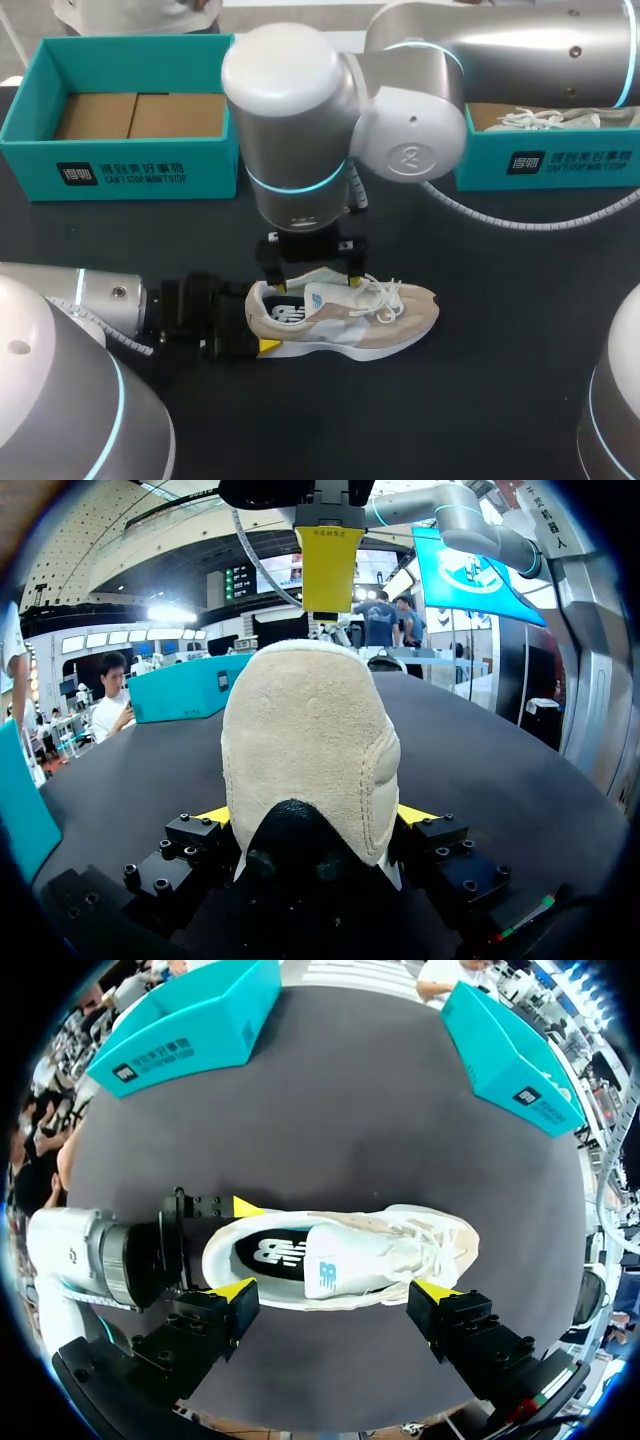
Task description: Take the shoe out of the shoebox, open the shoe tongue, remove and reinsert the insole, then place the shoe into the shoebox
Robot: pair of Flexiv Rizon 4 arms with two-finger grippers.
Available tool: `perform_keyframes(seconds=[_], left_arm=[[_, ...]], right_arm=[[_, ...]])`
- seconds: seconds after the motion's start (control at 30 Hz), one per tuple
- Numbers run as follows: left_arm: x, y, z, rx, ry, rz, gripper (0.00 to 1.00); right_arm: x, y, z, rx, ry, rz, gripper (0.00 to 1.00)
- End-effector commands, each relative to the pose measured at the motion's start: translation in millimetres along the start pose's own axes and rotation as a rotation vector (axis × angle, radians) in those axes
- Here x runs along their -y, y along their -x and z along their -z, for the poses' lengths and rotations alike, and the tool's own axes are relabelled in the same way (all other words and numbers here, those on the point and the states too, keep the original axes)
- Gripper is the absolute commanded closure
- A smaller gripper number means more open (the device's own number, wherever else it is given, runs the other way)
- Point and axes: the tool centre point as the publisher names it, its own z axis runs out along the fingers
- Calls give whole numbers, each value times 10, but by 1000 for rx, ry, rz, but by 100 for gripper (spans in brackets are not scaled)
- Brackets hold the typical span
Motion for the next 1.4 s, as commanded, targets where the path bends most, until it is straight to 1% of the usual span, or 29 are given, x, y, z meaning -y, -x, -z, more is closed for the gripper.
perform_keyframes(seconds=[0.03, 0.17, 0.33, 0.5, 0.67, 1.33, 1.4], left_arm=[[-18, -19, -11, 4, 1, -1, 100], [-18, -19, -11, 4, 1, -1, 100], [-18, -19, -11, 4, 1, -1, 100], [-18, -19, -11, 4, 1, -1, 100], [-18, -19, -11, 4, 1, -1, 100], [-18, -19, -11, 4, 1, -1, 100], [-18, -19, -11, 4, 1, -1, 100]], right_arm=[[56, -76, -12, 53, 21, -242, 0], [56, -76, -12, 53, 21, -242, 0], [69, -35, -17, 48, -7, -232, 0], [41, -8, -20, 49, -2, -225, 0], [105, 69, -101, 70, 7, -257, 0], [105, 69, -101, 70, 7, -257, 0], [84, 29, -128, 90, 0, -262, 0]])
